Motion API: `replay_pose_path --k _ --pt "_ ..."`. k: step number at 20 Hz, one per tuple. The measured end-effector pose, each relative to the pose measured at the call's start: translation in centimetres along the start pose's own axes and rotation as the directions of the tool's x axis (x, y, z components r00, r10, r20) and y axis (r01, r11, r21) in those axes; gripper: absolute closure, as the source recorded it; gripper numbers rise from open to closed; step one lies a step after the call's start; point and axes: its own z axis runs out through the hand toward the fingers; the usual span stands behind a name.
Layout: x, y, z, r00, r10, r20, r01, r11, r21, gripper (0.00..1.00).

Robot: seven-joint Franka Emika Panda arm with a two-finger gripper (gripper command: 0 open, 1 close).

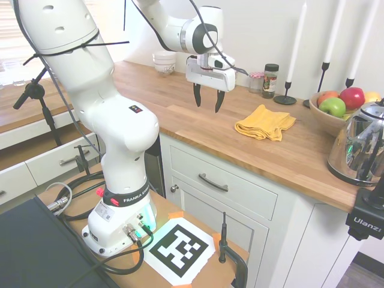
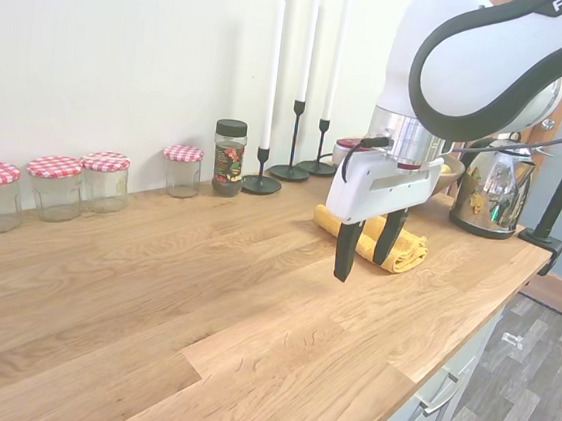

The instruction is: Wipe the counter

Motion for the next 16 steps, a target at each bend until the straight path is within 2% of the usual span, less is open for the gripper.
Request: replay_pose_path --k 6,16 --pt "1.1 0.2 0.2 0.999 0.029 -0.031 -0.029 1.000 -0.008 0.00" --pt "10.0 2.4 -1.0 0.986 0.144 -0.084 -0.140 0.989 0.052 0.00"
